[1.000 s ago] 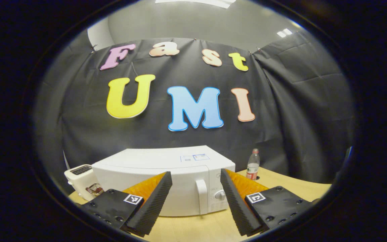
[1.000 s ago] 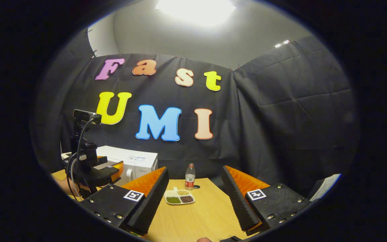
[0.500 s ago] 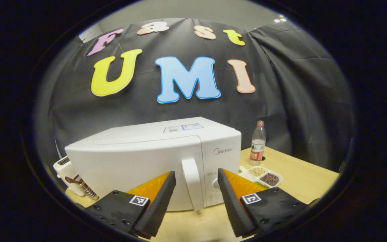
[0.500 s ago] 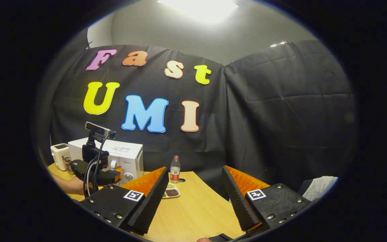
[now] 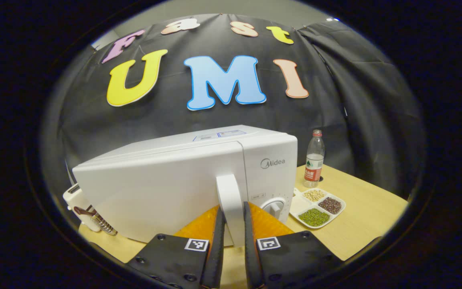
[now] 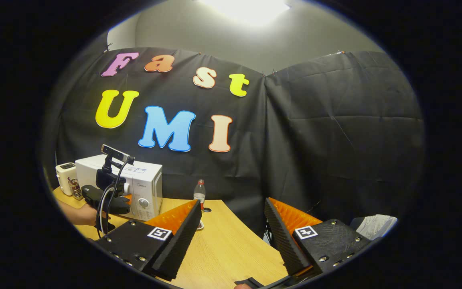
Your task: Open the microwave oven with the left hand, put the food in, and close the microwave oven.
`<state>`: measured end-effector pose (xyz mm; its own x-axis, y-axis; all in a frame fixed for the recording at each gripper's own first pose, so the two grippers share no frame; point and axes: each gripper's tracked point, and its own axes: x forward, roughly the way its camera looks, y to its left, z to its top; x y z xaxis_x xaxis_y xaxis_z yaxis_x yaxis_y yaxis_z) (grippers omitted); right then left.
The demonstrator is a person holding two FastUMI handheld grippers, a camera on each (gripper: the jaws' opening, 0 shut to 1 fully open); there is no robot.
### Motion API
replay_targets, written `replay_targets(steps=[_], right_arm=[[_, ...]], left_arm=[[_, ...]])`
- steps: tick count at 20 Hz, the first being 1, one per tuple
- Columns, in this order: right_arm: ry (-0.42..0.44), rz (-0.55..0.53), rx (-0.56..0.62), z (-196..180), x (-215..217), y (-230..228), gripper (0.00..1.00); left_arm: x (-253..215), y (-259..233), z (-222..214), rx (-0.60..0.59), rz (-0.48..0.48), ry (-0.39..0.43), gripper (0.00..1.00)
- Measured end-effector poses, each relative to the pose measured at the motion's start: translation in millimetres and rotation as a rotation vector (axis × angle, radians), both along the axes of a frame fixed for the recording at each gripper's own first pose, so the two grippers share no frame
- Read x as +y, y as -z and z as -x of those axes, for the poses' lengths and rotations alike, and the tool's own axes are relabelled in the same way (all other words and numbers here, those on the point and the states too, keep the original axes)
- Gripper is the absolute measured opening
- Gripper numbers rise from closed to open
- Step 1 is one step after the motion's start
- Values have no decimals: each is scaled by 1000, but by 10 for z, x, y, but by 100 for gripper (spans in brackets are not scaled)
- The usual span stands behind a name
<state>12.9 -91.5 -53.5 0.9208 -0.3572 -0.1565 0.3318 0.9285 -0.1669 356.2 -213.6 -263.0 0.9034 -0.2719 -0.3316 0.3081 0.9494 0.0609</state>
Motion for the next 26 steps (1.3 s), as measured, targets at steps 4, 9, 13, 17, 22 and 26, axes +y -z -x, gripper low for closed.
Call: replay_targets(steps=[4,9,13,17,22,26], right_arm=[[-48,7,-2,8,43,-31,96],[-120,-7,-17,-9,94,-77,96],[-199,-13,-36,0,137,-111,96],[-295,-68,-54,81,275,-99,95],[-433,-107,-64,257,463,-112,96],[-513,-132,-67,308,634,-123,96]], left_arm=[[4,7,35,10,-7,3,13],[174,-108,458,3,22,-27,15],[318,-113,752,30,33,-40,15],[561,-145,1107,44,12,-83,15],[982,-205,1549,54,0,-174,13],[1424,-239,1889,69,-12,-247,13]])
